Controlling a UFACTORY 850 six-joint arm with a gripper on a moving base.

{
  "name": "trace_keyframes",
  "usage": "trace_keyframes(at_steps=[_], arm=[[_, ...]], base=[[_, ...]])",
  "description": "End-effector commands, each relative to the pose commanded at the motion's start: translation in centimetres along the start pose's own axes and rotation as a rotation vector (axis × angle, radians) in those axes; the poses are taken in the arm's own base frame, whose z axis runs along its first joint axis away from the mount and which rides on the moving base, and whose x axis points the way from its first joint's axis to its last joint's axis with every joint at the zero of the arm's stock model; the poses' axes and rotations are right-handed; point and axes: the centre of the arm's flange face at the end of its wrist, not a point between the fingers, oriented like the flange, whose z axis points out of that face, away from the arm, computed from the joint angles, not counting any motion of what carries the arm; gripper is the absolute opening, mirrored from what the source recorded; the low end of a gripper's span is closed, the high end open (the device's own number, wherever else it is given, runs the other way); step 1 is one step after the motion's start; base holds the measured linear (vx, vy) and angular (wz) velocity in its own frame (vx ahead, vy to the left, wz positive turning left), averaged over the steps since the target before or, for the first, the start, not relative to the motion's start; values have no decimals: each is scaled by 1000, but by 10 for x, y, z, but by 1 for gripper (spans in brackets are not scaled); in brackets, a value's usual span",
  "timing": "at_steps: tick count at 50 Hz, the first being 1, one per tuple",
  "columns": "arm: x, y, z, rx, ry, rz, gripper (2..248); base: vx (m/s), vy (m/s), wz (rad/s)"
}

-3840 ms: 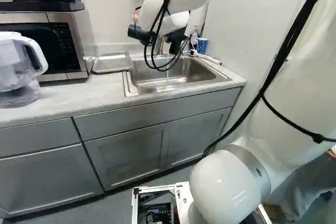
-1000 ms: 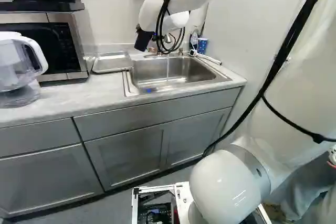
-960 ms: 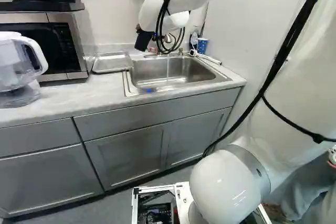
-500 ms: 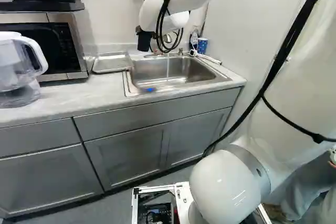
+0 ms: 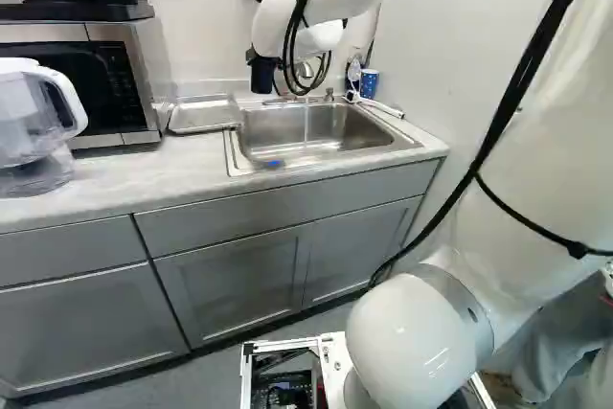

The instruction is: Rinse the cup and place it in the tray

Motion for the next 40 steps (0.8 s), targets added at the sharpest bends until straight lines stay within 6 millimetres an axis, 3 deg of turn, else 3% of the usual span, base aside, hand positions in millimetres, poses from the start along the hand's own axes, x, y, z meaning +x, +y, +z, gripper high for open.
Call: trace_keyframes(at_steps=[18, 40], arm=[[5, -23, 26, 41, -8, -28, 122], [5, -57, 43, 111, -16, -124, 122]], base=[[0, 0, 0], [0, 0, 0]])
